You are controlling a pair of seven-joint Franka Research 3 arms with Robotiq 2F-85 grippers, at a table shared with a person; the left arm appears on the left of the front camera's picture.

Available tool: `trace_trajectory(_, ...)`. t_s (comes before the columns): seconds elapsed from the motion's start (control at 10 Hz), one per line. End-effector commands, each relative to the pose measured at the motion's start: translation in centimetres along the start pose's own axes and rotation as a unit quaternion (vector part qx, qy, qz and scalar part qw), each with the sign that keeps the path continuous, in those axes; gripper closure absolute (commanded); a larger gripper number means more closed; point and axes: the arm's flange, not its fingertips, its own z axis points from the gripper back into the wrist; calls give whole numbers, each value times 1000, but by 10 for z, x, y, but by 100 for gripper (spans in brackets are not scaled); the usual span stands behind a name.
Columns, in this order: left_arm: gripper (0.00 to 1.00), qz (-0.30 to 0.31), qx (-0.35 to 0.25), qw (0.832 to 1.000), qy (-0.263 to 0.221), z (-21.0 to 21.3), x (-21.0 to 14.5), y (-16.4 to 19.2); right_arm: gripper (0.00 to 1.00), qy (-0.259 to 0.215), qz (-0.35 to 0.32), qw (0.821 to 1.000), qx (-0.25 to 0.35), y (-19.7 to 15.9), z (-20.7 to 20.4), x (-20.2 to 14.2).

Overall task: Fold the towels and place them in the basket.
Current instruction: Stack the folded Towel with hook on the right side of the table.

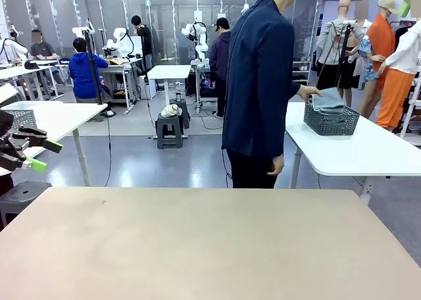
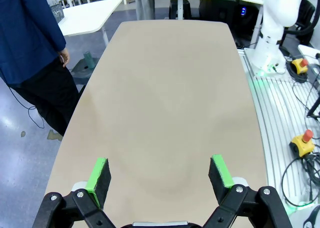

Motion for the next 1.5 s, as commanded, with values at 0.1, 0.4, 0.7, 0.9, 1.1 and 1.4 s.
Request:
trace_trajectory(0.1, 0, -1, 1, 1000, -3, 1, 2, 0, 0, 4, -2, 1000, -2, 1, 2, 1)
trace_trajectory(0.4, 0, -1, 1, 1000, -3, 1, 2, 0, 0, 4, -2, 1000, -2, 1, 2, 1)
trace_trajectory(0.7, 0, -1, 1, 1000, -3, 1, 2, 0, 0, 4, -2, 1000, -2, 1, 2, 1)
trace_trajectory(0.9, 0, -1, 1, 1000, -3, 1, 2, 0, 0, 4, -2, 1000, -2, 1, 2, 1)
trace_trajectory(1.1, 0, -1, 1, 1000, -3, 1, 2, 0, 0, 4, -2, 1000, -2, 1, 2, 1)
trace_trajectory(1.4, 0, -1, 1, 1000, -3, 1, 2, 0, 0, 4, -2, 1000, -2, 1, 2, 1)
